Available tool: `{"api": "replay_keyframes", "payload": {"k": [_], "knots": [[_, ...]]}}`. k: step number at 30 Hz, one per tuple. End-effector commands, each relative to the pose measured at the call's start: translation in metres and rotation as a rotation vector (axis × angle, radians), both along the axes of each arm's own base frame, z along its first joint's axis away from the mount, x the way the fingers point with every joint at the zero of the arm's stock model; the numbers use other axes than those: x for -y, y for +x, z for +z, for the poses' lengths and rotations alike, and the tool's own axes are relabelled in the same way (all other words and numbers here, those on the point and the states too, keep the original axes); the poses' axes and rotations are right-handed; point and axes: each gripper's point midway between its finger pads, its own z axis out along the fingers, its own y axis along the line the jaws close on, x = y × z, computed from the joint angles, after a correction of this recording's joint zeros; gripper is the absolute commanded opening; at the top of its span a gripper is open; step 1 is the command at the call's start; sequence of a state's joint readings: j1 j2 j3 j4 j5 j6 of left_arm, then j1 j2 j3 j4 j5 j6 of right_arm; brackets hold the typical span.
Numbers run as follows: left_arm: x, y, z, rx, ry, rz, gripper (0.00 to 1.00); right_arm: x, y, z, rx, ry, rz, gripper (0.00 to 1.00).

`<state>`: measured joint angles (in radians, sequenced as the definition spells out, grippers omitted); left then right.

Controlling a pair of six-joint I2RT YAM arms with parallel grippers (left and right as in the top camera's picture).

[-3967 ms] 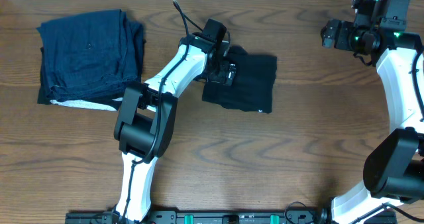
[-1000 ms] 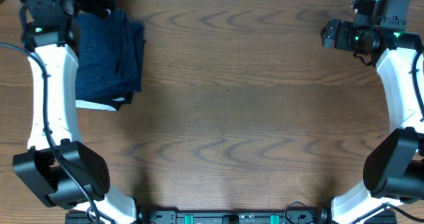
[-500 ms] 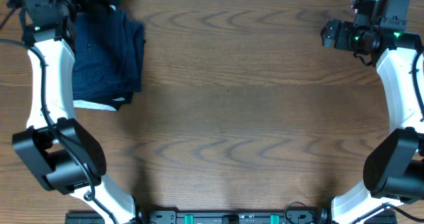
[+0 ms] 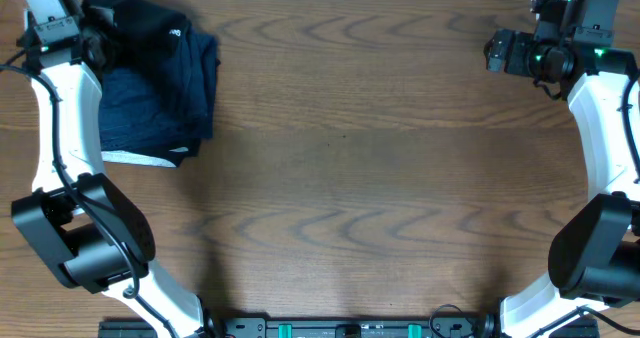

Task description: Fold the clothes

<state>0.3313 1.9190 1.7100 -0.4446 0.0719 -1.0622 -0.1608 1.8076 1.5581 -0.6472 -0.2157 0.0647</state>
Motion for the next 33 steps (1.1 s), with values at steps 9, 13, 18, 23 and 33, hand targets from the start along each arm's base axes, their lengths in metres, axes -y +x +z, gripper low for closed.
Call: {"api": "replay_keyframes", "payload": {"k": [9, 13, 18, 23, 33], "knots": [[0.0, -0.023, -0.013, -0.139, 0.076, -0.091, 0.06, 0.001, -0.001, -0.005, -0.011, 0.001, -0.004, 0.99], [0.004, -0.037, -0.025, -0.216, 0.061, -0.11, 0.06, 0.001, -0.001, -0.005, -0.011, 0.001, -0.004, 0.99], [0.002, -0.058, -0.038, -0.318, 0.06, -0.087, 0.06, 0.001, -0.001, -0.005, -0.011, 0.001, -0.004, 0.99], [-0.006, -0.069, -0.045, -0.371, 0.094, -0.049, 0.06, 0.001, -0.001, -0.005, -0.011, 0.001, -0.004, 0.99], [0.029, -0.062, -0.043, -0.34, 0.057, -0.325, 0.87, 0.001, -0.001, -0.005, -0.011, 0.001, -0.004, 0.99]]}}
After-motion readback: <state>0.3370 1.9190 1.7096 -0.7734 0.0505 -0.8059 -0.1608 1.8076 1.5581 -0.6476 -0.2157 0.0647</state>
